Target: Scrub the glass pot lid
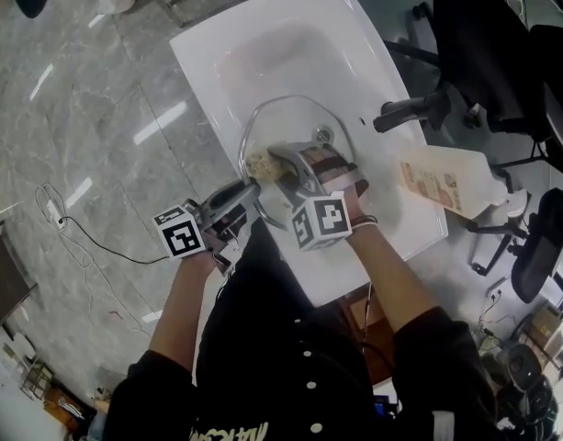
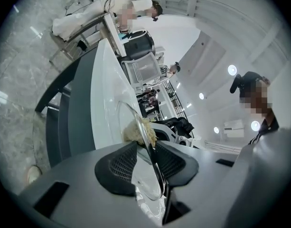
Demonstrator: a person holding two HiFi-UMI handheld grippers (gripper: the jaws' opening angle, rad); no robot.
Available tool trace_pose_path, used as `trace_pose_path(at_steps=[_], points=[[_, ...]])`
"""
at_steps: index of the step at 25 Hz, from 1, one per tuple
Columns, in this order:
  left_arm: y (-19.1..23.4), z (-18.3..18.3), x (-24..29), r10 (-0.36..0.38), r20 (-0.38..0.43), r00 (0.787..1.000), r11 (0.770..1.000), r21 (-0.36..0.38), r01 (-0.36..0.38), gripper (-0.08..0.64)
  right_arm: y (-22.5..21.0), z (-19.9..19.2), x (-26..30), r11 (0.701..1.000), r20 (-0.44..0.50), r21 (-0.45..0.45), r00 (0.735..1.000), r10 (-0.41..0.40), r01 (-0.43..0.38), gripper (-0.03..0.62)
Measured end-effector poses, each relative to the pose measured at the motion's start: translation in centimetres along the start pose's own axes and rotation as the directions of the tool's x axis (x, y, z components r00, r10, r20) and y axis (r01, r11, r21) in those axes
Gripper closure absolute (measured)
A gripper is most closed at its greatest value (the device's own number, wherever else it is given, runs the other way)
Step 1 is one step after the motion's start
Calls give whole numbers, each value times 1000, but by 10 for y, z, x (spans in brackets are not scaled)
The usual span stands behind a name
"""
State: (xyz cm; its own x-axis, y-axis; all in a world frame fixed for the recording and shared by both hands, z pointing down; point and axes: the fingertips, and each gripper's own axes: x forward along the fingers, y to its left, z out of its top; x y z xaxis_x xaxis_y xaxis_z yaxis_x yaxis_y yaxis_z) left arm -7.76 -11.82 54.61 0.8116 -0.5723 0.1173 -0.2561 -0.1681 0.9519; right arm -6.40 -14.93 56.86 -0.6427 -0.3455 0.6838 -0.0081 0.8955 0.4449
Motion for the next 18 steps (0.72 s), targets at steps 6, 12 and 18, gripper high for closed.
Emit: trace_pose_path(at_steps=[6, 12, 18], points=[[1, -1, 1, -6, 8, 1000, 1000, -18, 7, 423, 17, 0, -13, 999, 12, -26, 1000, 19, -19, 446], [-1, -1, 1, 0, 5, 1000, 1000, -20, 0, 428, 33, 0, -27, 997, 20, -55, 999, 47, -46, 446], [0, 0, -1, 12, 32, 999, 998, -55, -11, 434, 56, 0, -43, 991, 26, -76, 993, 116, -113, 448]])
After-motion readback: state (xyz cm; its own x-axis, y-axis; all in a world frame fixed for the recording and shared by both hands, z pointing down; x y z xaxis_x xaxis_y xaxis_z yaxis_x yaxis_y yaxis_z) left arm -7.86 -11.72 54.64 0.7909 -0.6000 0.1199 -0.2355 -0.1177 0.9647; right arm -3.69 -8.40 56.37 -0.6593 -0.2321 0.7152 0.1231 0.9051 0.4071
